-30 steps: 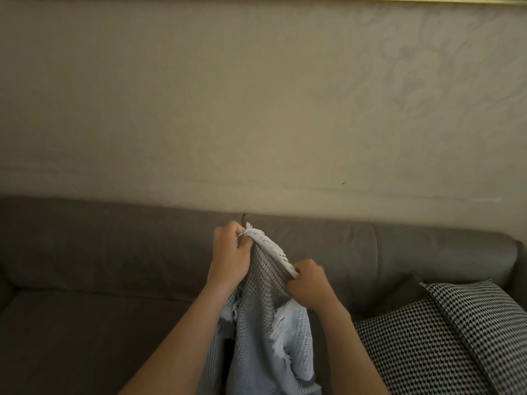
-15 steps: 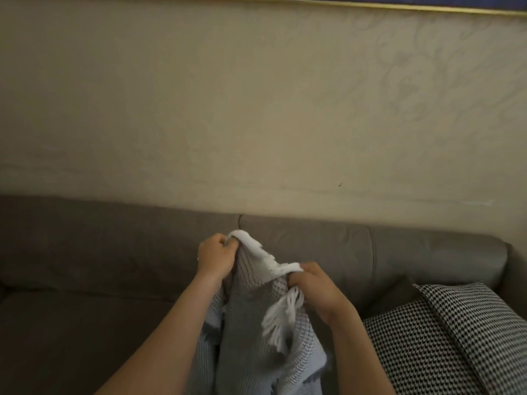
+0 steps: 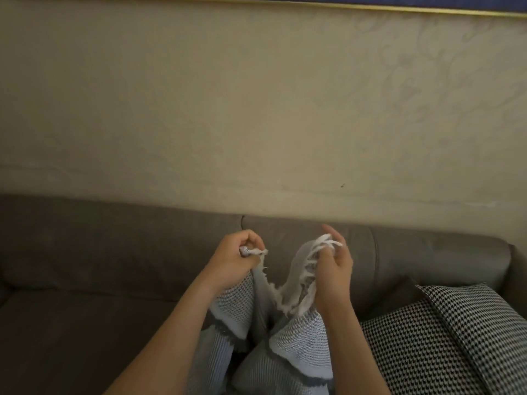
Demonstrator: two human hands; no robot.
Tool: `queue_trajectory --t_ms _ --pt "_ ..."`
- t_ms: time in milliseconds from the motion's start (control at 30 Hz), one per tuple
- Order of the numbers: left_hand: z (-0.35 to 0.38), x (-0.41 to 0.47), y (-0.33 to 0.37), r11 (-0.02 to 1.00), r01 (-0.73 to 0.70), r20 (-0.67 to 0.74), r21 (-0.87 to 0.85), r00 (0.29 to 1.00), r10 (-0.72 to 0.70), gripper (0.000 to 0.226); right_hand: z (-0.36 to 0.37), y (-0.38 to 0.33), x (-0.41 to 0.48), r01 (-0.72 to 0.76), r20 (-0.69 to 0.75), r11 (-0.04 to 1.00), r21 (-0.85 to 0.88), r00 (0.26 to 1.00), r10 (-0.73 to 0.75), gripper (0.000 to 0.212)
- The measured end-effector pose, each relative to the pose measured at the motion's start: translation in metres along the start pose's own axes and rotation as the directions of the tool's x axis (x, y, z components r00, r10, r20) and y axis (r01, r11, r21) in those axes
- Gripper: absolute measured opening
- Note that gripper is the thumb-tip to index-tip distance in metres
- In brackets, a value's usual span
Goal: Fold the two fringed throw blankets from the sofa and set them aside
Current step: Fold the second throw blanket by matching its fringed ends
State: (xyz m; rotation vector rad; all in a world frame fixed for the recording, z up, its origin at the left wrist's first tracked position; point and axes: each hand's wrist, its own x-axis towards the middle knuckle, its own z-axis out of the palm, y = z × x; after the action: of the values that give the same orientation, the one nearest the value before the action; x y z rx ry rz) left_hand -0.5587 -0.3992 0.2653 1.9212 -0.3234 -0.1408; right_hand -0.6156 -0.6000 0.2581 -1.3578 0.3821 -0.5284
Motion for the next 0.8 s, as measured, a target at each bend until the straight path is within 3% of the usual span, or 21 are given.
queue_trajectory --t_ms 100,200,267,333,433,600,667,800 --pt "-0.003 0.002 0.019 0.989 -0.062 0.074 -0.136 0.995 0.073 0.03 0.003 0.002 -0.009 0.04 0.254 0.991 -0.128 0.967 -0.007 0.039" --pt "-0.002 0.002 0.031 0.972 -0.084 0.145 -0.218 0.982 0.117 0.039 0.007 0.002 -0.016 0.099 0.566 0.975 -0.201 0.824 0.033 0.057" --pt "-0.002 0.002 0.032 0.96 -0.059 0.179 -0.273 0.978 0.111 0.041 0.011 0.011 -0.018 0.188 0.633 0.925 -0.33 0.771 0.069 0.049" --pt "-0.003 0.002 0.03 0.963 -0.06 0.167 -0.262 0.98 0.106 0.04 0.012 0.022 -0.014 0.258 0.574 0.84 -0.477 0.815 0.076 0.016" --pt "-0.005 0.001 0.023 0.989 -0.072 0.085 -0.131 0.993 0.084 0.037 0.008 0.035 -0.006 0.31 0.502 0.734 -0.604 0.864 0.047 0.029" --pt "-0.01 0.001 0.01 0.993 -0.116 -0.062 0.028 0.991 0.118 0.031 0.003 0.041 -0.003 0.312 0.437 0.661 -0.683 0.899 0.027 0.026" --pt "-0.015 0.001 0.005 0.981 -0.112 -0.075 0.157 0.989 0.125 0.034 0.002 0.043 -0.003 0.278 0.402 0.691 -0.668 0.915 0.021 0.034" --pt "-0.016 0.002 -0.002 0.912 0.005 -0.09 0.411 0.995 0.035 0.036 0.006 0.04 -0.005 0.166 0.311 0.827 -0.538 0.95 0.012 0.027"
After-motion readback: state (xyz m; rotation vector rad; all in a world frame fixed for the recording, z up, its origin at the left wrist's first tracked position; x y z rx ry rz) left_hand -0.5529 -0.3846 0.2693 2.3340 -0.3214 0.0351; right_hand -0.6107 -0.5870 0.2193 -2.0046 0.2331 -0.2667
